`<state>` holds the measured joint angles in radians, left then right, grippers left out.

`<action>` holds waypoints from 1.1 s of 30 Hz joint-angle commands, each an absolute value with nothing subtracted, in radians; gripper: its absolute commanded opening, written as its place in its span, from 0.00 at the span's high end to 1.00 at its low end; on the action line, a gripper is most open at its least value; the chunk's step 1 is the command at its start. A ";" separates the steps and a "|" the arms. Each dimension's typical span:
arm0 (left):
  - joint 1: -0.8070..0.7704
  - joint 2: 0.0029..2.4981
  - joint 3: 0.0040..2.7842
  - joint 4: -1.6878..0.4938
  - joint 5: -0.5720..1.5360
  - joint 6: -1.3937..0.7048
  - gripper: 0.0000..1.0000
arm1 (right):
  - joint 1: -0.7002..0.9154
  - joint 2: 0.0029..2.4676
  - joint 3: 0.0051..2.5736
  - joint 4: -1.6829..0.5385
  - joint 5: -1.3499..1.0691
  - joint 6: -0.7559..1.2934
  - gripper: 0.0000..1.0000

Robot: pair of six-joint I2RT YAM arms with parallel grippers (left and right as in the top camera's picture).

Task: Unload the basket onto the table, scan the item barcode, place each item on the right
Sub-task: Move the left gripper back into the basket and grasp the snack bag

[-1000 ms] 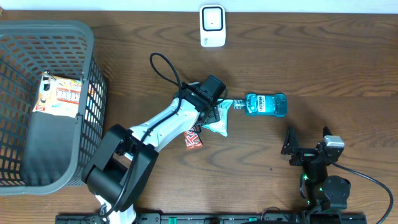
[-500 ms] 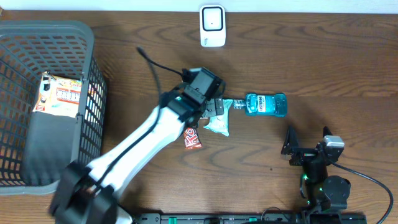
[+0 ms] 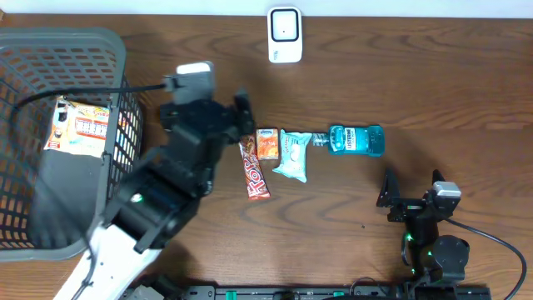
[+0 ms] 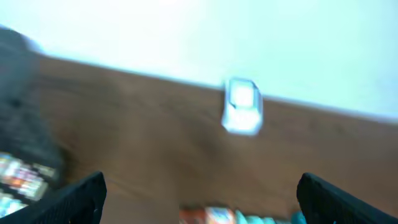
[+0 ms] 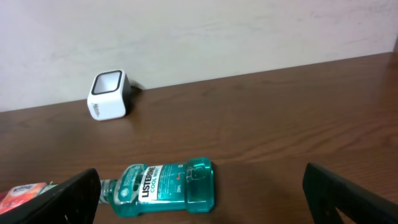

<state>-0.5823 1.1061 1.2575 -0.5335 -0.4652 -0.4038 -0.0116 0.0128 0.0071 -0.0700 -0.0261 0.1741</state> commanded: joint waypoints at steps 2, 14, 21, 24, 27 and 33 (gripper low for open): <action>-0.394 1.066 1.382 -0.522 -0.626 -0.334 0.02 | -0.007 0.011 0.006 -0.073 -0.021 0.163 0.01; 0.304 1.203 1.407 -0.769 -0.296 -0.724 0.02 | -0.007 0.011 0.006 -0.073 -0.021 0.163 0.01; 0.542 1.491 1.407 -0.774 0.168 -0.746 0.02 | -0.007 0.011 0.006 -0.073 -0.021 0.163 0.01; 0.558 1.609 1.407 -0.773 0.198 -0.741 0.02 | -0.007 0.011 0.006 -0.073 -0.021 0.163 0.01; 0.547 1.717 1.407 -0.765 0.198 -0.730 0.02 | -0.007 0.011 0.006 -0.073 -0.021 0.163 0.01; 0.533 1.910 1.407 -0.745 0.199 -0.760 0.02 | -0.007 0.011 0.006 -0.073 -0.021 0.163 0.01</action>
